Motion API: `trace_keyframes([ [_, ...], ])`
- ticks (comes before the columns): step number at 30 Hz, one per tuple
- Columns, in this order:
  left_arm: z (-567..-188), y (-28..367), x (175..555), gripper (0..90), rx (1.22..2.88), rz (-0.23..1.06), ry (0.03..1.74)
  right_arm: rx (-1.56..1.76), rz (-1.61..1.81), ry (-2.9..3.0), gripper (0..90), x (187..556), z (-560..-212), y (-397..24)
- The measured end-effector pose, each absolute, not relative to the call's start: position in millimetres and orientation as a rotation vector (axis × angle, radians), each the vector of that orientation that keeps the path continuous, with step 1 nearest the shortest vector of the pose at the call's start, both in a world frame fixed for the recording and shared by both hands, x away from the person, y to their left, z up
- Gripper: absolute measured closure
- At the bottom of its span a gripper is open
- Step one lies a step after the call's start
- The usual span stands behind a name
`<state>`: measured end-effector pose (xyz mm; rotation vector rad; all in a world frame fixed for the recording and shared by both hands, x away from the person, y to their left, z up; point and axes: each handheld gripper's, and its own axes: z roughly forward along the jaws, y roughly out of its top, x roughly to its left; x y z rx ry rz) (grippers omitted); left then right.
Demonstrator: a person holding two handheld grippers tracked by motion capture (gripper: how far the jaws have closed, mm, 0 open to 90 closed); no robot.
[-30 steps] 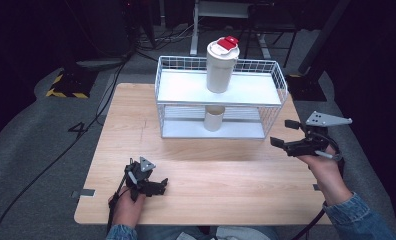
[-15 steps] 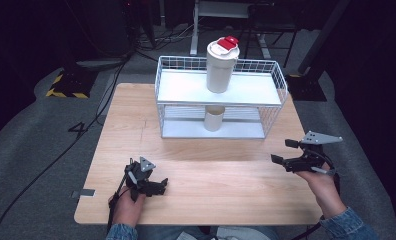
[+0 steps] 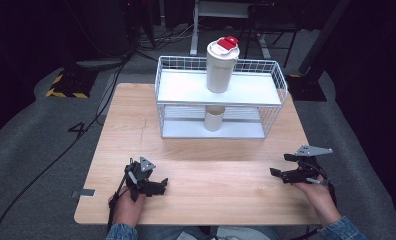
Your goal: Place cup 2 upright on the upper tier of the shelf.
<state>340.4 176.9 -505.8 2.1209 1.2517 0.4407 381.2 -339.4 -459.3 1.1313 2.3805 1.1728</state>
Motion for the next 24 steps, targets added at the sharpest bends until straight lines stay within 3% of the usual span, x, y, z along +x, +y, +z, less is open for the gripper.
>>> trace_keyframes([
  [24, -506, 177, 340, 0.0, 2.121, 0.441, 1.252, 1.124, 1.012, 2.394, 8.0, 373, -503, -327],
])
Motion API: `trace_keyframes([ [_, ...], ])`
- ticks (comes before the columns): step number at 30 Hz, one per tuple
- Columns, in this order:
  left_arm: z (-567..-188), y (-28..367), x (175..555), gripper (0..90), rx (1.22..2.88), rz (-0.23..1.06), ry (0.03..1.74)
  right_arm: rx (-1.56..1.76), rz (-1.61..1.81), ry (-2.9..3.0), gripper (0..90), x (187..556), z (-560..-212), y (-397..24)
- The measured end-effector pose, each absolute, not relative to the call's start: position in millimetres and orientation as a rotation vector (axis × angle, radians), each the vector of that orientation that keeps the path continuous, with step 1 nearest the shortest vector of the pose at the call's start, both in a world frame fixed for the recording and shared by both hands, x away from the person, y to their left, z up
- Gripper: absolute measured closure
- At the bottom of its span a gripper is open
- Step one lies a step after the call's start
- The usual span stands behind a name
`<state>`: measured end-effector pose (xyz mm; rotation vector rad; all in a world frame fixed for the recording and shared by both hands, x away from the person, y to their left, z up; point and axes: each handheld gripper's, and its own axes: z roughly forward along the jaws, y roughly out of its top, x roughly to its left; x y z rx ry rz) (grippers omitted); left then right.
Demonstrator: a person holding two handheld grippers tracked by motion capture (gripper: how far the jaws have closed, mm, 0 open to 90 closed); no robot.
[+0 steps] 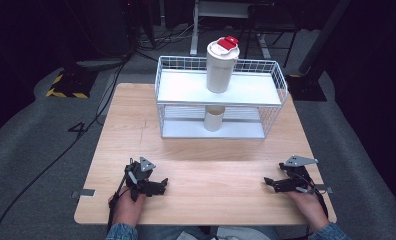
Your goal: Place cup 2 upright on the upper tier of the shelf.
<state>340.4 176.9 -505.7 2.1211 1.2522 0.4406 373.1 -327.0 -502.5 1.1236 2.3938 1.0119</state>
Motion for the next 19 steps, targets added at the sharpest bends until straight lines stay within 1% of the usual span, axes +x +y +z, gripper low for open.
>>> trace_keyframes([
  [8, -505.9, 178.0, 342.5, 0.0, 2.123, 0.436, 1.242, 1.141, 0.993, 2.346, 5.1, 372.5, -505.3, -324.8],
  [11, -505.9, 179.3, 343.5, 0.0, 2.130, 0.432, 1.231, 1.185, 0.965, 2.324, 0.0, 373.5, -505.8, -324.8],
  [19, -505.8, 184.9, 346.1, 0.0, 2.135, 0.429, 1.224, 1.231, 0.950, 2.293, 0.1, 370.7, -506.0, -325.6],
])
